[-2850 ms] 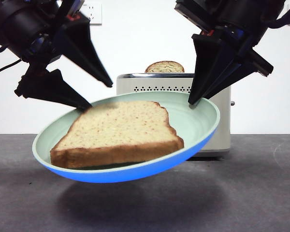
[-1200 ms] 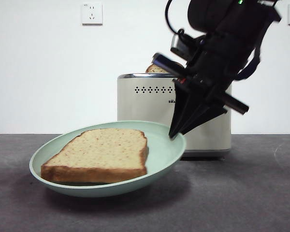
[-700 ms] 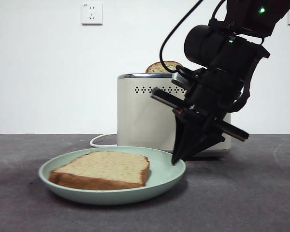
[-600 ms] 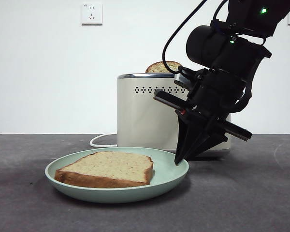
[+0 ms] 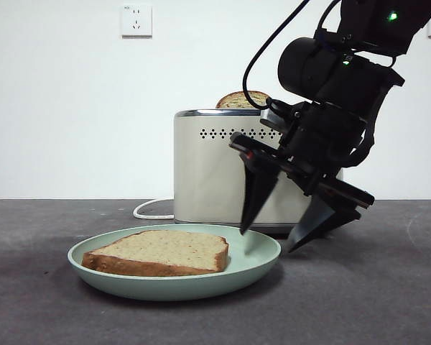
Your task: Take the bread from the toaster,put the bread on the plate,put the plate on the table
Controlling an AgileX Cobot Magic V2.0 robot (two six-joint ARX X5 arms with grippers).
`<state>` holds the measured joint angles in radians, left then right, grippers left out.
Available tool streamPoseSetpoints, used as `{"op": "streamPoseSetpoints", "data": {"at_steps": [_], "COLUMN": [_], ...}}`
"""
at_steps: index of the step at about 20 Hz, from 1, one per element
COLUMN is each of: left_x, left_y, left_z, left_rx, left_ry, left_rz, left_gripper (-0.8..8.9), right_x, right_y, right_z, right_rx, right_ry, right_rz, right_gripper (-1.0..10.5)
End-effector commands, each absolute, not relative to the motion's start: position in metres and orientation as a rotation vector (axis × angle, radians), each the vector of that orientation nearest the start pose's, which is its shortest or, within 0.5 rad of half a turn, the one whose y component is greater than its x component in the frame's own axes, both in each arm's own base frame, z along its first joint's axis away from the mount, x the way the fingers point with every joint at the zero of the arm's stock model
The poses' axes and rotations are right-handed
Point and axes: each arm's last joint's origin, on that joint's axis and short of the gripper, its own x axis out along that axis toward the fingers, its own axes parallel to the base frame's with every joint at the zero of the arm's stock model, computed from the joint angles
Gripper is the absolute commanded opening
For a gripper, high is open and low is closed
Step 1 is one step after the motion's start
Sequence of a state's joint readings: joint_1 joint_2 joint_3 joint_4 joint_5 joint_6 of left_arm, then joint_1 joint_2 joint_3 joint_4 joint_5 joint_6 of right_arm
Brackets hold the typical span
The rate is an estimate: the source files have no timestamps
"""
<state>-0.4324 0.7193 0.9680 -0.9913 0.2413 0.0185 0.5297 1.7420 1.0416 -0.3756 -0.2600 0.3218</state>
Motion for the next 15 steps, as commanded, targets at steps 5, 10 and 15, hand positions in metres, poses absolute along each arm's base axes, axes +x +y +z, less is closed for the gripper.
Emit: {"op": "streamPoseSetpoints", "data": {"at_steps": [5, 10, 15], "left_x": [0.101, 0.101, 0.101], "left_y": [-0.054, -0.054, -0.054], "left_z": [0.332, 0.332, 0.332], "left_rx": [0.099, 0.1, 0.099], "left_ry": [0.736, 0.736, 0.737], "left_rz": [-0.651, -0.651, -0.651], "left_gripper": [-0.08, -0.08, -0.08], "right_x": [0.249, 0.178, 0.112], "right_y": [0.158, 0.13, 0.102], "right_z": [0.232, 0.291, 0.327], "right_rx": [0.067, -0.03, -0.053], "right_ry": [1.108, 1.091, 0.989], "right_rz": [0.599, 0.692, 0.799], "right_gripper": [4.7, 4.7, 2.6]}}
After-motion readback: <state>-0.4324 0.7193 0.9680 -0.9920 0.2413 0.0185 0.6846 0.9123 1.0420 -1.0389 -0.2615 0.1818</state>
